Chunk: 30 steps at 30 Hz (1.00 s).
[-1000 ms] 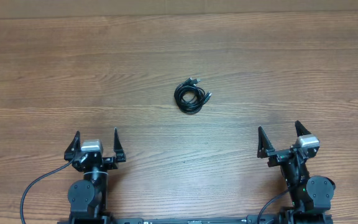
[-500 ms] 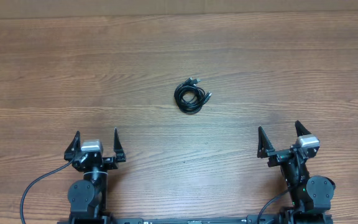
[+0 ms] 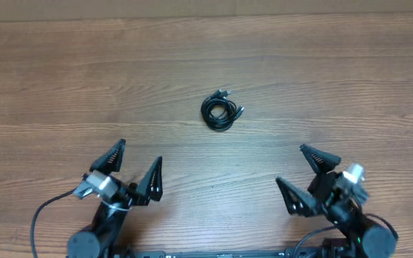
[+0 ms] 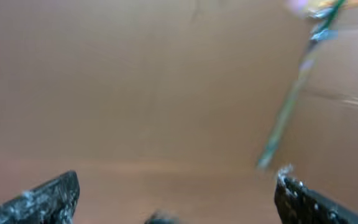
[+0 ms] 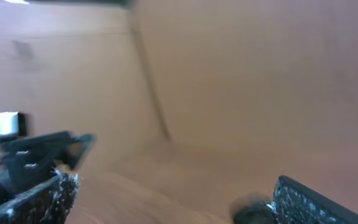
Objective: Untangle cables
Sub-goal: 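Move both grippers forward toward the black cable bundle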
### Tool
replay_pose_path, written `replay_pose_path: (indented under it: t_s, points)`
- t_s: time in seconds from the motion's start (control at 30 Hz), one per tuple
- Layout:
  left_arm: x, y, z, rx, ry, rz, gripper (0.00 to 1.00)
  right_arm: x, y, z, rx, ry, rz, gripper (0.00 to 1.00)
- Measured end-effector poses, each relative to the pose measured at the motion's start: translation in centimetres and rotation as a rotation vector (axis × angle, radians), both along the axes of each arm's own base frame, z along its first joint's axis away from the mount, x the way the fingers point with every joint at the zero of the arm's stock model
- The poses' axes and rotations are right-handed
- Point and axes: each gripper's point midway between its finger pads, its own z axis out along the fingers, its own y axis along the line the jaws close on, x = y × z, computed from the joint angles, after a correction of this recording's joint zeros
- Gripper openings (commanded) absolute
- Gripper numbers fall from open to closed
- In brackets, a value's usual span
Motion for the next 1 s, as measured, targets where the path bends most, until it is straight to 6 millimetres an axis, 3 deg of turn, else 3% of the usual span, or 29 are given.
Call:
replay_pose_path:
  t_s: [0.07,0.17,0.23,0.3,0.4,0.6,0.73,0.8,1.0]
  points:
    - [-1.0,-0.2,2.6,0.019,-0.036,-0.008,1.0,-1.5,0.3,2.9,0.012,-0.056,0.036,1.0]
    - [-3.2,-0.1,8.4,0.109,-0.076,0.027,1.0,-2.8,-0.2,7.1,-0.009,-0.095,-0.01,1.0]
    - [-4.7,0.1,13.3,0.165,-0.074,0.051,1.0,-3.5,-0.8,9.9,-0.048,-0.081,-0.078,1.0]
    - [-4.7,0.0,14.9,0.209,0.047,0.046,1.0,-4.0,-1.1,11.8,-0.118,-0.023,-0.133,1.0]
    - [-3.2,-0.1,15.6,0.274,0.237,0.027,1.0,-3.7,-1.4,13.0,-0.197,0.085,-0.166,1.0]
    - [0.1,-0.2,15.6,0.362,0.606,-0.031,1.0,-1.4,-1.9,13.5,-0.306,0.324,-0.152,1.0]
    - [2.8,-0.7,11.8,0.382,0.924,-0.117,1.0,2.1,-2.4,13.0,-0.341,0.56,-0.093,1.0]
    - [4.7,-1.6,9.7,0.35,1.032,-0.192,1.0,3.7,-1.8,12.8,-0.321,0.611,-0.017,1.0]
    - [7.4,-3.6,4.5,0.21,1.322,-0.339,1.0,6.8,0.8,9.9,-0.147,0.875,0.29,1.0]
